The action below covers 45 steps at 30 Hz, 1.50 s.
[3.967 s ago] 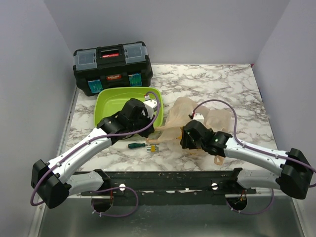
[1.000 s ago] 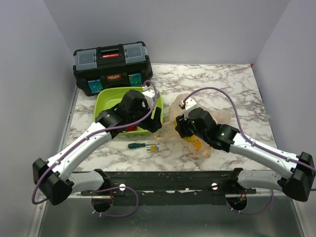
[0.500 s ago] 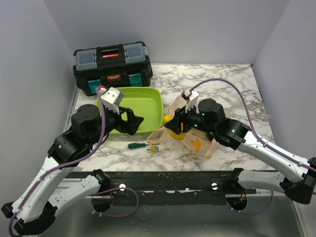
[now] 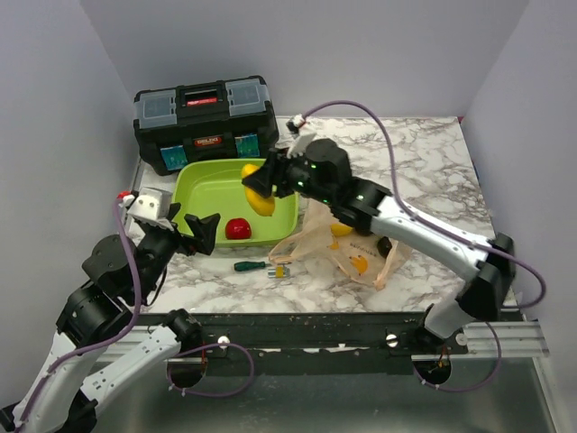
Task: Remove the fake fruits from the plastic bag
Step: Place the fake fruit in the bin.
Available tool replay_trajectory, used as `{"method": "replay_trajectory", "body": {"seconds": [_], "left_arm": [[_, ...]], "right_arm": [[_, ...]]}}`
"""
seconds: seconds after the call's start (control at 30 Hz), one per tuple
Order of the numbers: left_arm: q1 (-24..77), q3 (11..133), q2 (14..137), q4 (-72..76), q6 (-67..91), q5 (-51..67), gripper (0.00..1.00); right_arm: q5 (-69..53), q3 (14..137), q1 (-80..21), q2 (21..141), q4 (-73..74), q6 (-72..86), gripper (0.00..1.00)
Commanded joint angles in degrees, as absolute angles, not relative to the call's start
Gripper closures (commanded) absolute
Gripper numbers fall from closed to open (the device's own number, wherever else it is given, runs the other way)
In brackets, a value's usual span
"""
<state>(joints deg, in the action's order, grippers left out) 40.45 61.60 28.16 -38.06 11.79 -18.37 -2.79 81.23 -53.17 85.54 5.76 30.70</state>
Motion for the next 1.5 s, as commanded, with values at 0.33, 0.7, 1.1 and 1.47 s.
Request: {"method": "replay_trajectory", "body": {"seconds": [0.33, 0.7, 1.1, 1.47], "left_arm": [[40.1, 52.7, 17.2, -43.5, 13.2, -23.1, 0.09], [40.1, 48.4, 15.2, -40.8, 12.1, -22.1, 0.09], [40.1, 43.3, 15.1, -36.8, 10.5, -23.3, 0.09], [40.1, 43.3, 18.1, -32.8, 10.5, -22.9, 0.09]], "right_arm": [[33.0, 108.3, -56.5, 118.2, 21.2, 33.8, 0.99], [41.7, 119.1, -57.0, 133.3, 35.8, 45.5, 0.97], [38.1, 114.2, -57.2, 132.5, 34.8, 44.8, 0.56], [33.9, 116.1, -57.6, 127.2, 35.3, 36.9, 0.23]]}}
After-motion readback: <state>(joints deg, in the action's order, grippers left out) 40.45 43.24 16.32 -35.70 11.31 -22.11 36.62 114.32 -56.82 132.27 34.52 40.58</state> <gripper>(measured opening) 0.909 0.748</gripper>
